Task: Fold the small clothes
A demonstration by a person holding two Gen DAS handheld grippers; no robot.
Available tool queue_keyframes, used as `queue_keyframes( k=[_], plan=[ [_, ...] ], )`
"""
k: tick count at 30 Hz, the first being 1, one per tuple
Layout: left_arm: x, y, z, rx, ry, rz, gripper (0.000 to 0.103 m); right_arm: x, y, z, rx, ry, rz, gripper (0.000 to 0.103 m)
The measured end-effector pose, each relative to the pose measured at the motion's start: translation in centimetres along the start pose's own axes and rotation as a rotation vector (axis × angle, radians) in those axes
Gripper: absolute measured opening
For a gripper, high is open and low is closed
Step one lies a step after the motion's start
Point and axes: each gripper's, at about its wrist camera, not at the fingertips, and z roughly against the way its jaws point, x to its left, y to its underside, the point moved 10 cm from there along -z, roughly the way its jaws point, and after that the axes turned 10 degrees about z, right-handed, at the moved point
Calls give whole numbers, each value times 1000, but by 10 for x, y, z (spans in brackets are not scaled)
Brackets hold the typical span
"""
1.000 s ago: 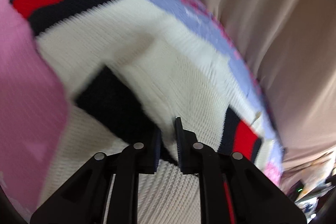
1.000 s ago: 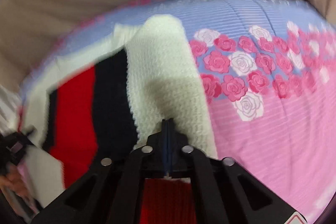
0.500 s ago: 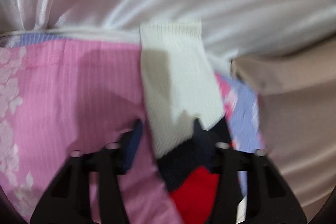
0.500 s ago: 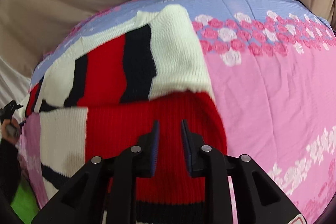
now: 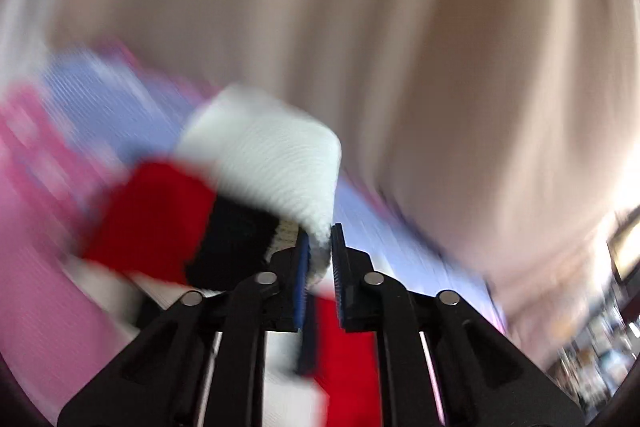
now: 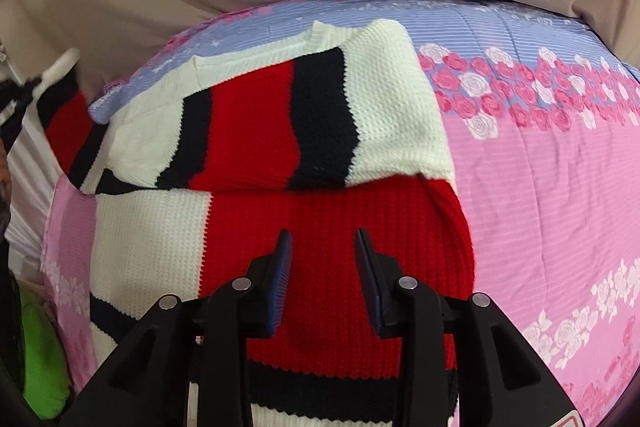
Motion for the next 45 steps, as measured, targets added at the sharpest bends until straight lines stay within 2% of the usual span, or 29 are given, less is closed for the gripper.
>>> queue_keyframes(
  k=[1, 2, 3, 5, 6, 9, 10, 12, 14, 16, 17, 19, 20, 21, 22, 23, 25, 27, 28, 30, 32, 33, 35, 37, 40, 41, 44, 45],
  plan=[
    [-2, 28, -17, 70, -9, 0, 40, -1, 0, -2, -2, -7, -7, 35],
    [1, 61, -34, 140, -38, 19, 49, -2, 0, -5, 0, -13, -17, 36],
    [9, 94, -46, 200, -62, 61, 49, -5, 1, -8, 7, -21, -34, 36],
    [24, 118, -47, 233, -88, 123, 50, -9, 2, -9, 13, -27, -56, 36],
    [29, 123, -39, 228, -89, 158, 54, -11, 1, -8, 11, -35, -62, 37],
    [62, 89, -14, 115, -126, 243, 72, -15, -11, -4, -11, -49, -58, 46],
    [79, 68, -8, 59, -158, 281, 73, -15, -18, -4, -18, -52, -53, 52],
    [108, 34, -1, 2, -191, 382, 74, -11, -39, -12, -26, -75, -46, 58],
    [134, 9, -4, -19, -193, 488, 74, -8, -59, -24, -34, -113, -57, 64],
    [156, -5, -8, -30, -198, 590, 73, -12, -80, -46, -32, -126, -102, 66],
    [173, -4, -8, -33, -196, 639, 67, -16, -87, -59, -18, -121, -132, 66],
    [189, -1, -15, -16, -167, 722, 45, -23, -96, -86, 24, -111, -201, 65],
    [189, 2, -17, -9, -153, 746, 21, -23, -98, -95, 35, -118, -226, 61],
    [188, 0, -18, -9, -136, 758, 8, -19, -103, -102, 33, -151, -248, 39],
    [185, 1, -12, -25, -140, 744, 9, -13, -107, -106, 36, -180, -256, 11],
    [181, -5, -7, -44, -140, 720, 7, -7, -110, -105, 33, -205, -254, 10],
    [164, -16, 9, -92, -129, 635, 6, 1, -129, -81, -67, -237, -233, 9],
    [150, -22, 19, -121, -128, 575, 6, 0, -149, -36, -198, -258, -217, 9],
    [148, -22, 18, -114, -129, 554, 6, -5, -154, -12, -259, -250, -210, 9],
    [149, -6, 3, -60, -163, 517, 6, -21, -150, 10, -310, -222, -206, 9],
    [165, 14, -6, -19, -228, 510, 6, -36, -130, -10, -241, -146, -168, 8],
    [173, 26, -14, -1, -258, 529, 6, -46, -107, -44, -140, -78, -138, 8],
    [172, 29, -9, -23, -257, 535, 6, -59, -78, -86, -9, -47, -165, 8],
    [167, 25, -2, -30, -263, 498, 6, -62, -78, -77, -70, -100, -253, 8],
    [172, 26, -8, -9, -271, 490, 6, -58, -92, -49, -167, -109, -239, 8],
    [176, 28, -13, -1, -278, 495, 6, -60, -91, -49, -167, -96, -228, 8],
    [178, 27, -20, 1, -285, 475, 7, -73, -64, -87, -50, -55, -225, 8],
    [173, 26, -16, 13, -275, 456, 9, -74, -61, -89, -66, -73, -241, 7]
  ],
)
